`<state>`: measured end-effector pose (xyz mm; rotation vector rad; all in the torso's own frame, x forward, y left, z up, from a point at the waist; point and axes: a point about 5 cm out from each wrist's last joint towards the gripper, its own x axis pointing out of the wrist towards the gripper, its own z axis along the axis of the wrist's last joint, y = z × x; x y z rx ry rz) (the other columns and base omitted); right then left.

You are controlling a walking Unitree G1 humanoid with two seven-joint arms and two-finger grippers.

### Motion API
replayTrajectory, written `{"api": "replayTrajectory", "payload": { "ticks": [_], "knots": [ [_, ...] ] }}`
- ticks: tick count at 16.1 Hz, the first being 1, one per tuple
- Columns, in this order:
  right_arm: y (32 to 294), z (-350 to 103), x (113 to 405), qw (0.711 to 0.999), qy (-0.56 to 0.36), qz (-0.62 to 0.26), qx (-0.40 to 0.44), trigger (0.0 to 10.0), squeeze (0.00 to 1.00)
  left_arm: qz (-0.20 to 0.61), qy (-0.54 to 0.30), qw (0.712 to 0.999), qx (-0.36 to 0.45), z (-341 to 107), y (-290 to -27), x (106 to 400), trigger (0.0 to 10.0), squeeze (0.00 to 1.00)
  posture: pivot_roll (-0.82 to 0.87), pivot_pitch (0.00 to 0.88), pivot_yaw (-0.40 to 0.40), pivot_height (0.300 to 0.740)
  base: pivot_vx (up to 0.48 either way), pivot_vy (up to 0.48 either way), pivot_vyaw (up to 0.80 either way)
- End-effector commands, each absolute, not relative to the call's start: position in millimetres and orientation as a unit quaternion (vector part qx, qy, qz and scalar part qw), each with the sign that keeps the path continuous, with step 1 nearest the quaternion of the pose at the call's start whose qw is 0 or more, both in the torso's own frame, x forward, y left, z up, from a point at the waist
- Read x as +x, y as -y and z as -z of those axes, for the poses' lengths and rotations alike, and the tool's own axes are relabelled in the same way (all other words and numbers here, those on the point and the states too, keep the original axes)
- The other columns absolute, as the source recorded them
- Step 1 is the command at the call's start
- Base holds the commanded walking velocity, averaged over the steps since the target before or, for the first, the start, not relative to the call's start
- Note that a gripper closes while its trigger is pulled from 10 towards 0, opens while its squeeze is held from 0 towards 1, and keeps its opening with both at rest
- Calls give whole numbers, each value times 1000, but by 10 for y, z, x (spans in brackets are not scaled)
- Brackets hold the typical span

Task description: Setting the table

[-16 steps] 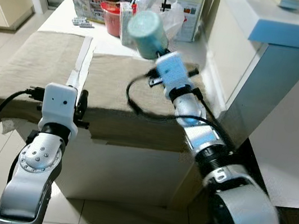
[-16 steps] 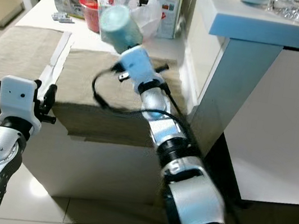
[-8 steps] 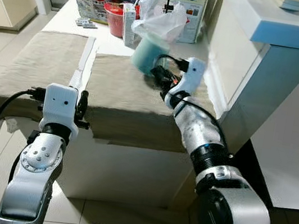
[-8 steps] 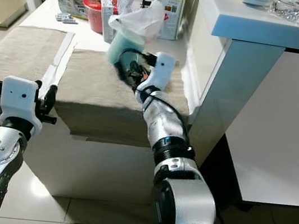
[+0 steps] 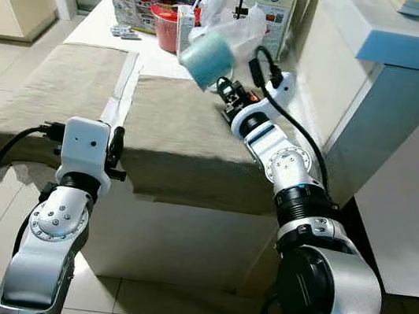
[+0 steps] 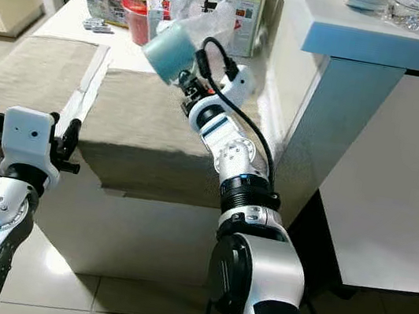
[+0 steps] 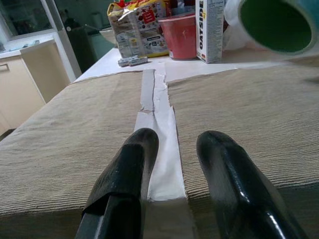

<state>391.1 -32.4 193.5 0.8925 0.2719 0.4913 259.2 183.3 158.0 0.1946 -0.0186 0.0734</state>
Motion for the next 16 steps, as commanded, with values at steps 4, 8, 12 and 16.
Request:
{"api": "replayTrajectory", "payload": {
  "ticks": [4, 8, 12, 16],
  "knots": [
    [140, -1810, 3822, 847, -185, -239, 438, 10000, 1000, -37, 11, 994, 102, -1585, -1826, 2592, 10000, 0, 2, 30, 26, 740, 0, 0, 0],
    [194, -1557, 3770, 840, -226, -201, 451, 10000, 1000, -37, 9, 994, 106, -1586, -1847, 2574, 10000, 0, 7, 35, 31, 740, 0, 0, 0],
    [243, -1531, 3782, 874, -217, -186, 392, 10000, 843, -36, 9, 994, 107, -1588, -1853, 2570, 10000, 0, 7, 37, 33, 740, 0, 0, 0],
    [157, -1555, 3745, 933, -169, -248, 200, 10000, 0, -36, 8, 993, 109, -1583, -1846, 2574, 10000, 0, 5, 38, 32, 740, 0, 0, 0]
  ]
}}
